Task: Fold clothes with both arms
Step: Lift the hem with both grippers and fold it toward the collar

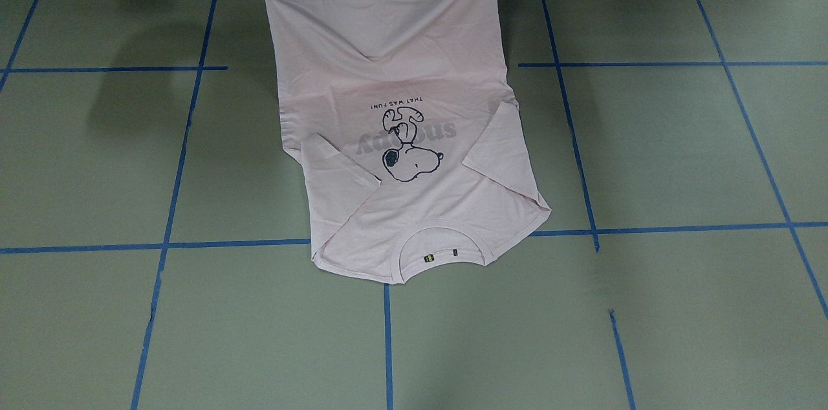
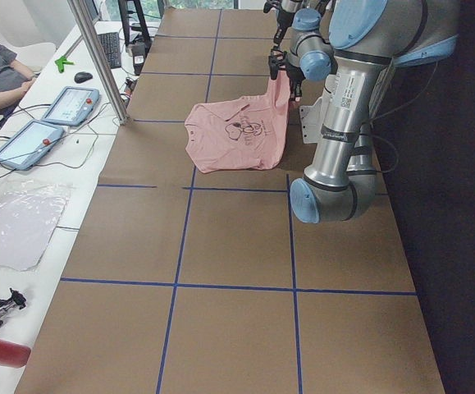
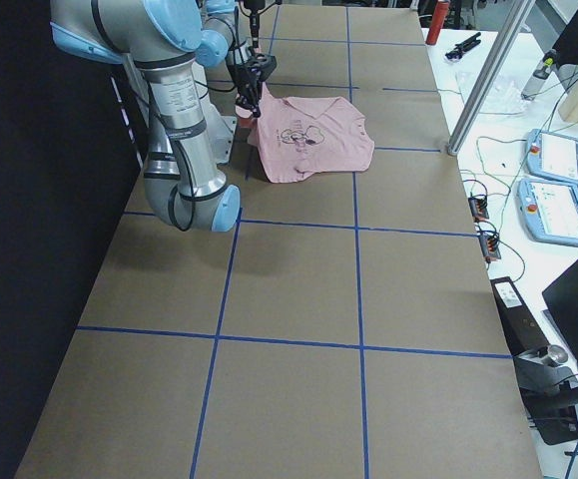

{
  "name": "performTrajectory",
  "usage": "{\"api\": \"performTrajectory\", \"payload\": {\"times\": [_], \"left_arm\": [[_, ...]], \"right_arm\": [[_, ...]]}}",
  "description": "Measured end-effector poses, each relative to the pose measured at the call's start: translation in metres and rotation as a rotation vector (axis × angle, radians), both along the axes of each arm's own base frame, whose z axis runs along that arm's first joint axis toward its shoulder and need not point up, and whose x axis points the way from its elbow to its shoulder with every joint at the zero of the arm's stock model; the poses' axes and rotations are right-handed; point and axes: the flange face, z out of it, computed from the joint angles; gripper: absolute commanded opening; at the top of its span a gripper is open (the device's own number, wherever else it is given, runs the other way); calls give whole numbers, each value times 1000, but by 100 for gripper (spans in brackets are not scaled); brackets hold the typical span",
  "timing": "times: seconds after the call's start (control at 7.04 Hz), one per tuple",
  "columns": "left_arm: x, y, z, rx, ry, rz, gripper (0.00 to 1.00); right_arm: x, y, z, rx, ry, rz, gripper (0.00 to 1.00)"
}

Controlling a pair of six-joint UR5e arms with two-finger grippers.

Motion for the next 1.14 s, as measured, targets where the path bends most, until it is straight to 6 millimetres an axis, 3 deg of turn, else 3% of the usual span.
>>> {"api": "performTrajectory", "payload": {"times": [0.28, 0.57, 0.85, 0.99, 1.14], "left_arm": [[12, -56, 21, 52, -94, -37, 0], [21, -129, 48, 105, -183, -66, 0], [40, -212, 99, 158, -238, -101, 0], [55, -254, 137, 189, -266, -120, 75], [67, -289, 180, 222, -283, -127, 100]], "right_arm": [[-50, -87, 18, 26, -11, 55, 0], [-84, -172, 34, 47, 21, 97, 0], [-120, -245, 58, 55, 44, 120, 0], [-143, -278, 71, 64, 53, 121, 99], [-165, -307, 88, 83, 69, 110, 100]]}}
